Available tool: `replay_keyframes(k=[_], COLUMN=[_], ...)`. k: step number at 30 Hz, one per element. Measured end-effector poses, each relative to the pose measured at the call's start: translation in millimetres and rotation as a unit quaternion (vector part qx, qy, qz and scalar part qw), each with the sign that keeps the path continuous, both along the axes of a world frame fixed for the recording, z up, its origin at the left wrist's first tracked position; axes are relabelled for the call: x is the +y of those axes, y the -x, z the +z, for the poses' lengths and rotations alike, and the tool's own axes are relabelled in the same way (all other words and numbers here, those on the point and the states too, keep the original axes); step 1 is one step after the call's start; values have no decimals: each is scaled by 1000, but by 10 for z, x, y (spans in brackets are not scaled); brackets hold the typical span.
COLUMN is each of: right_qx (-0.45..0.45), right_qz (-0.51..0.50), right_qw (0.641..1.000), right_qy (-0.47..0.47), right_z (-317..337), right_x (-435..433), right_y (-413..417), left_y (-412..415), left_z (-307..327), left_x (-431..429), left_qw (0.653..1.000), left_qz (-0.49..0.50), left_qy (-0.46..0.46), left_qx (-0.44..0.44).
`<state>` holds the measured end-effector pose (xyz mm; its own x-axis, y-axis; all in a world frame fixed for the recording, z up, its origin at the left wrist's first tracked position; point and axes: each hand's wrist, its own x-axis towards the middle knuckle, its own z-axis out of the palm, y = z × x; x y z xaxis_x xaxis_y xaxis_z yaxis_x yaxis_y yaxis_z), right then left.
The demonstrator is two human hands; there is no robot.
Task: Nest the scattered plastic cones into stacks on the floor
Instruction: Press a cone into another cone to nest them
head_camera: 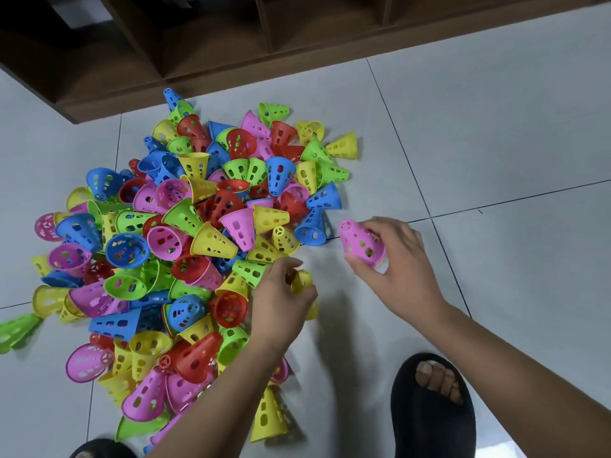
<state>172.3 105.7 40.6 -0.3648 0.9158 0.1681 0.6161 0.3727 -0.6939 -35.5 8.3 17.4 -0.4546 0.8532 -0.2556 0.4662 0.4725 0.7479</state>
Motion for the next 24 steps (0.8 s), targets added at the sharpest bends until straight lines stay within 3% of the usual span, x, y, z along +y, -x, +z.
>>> replay_keyframes(k=[12, 17, 24], right_qx=[-43, -53, -135], right_qz=[-42, -45, -38], right_qw=[992, 988, 974], right_qy=[108, 134, 176], right_z=[-521, -656, -859], right_x=[68, -69, -309], right_y=[-226, -330, -387], left_y=[-432, -631, -590], left_z=[494, 375, 101], left_x=[654, 801, 699], left_qw=[982, 978, 977], left_qz=[-35, -101, -183], left_qy=[-178, -178, -106], left_qx=[-56, -26, 7])
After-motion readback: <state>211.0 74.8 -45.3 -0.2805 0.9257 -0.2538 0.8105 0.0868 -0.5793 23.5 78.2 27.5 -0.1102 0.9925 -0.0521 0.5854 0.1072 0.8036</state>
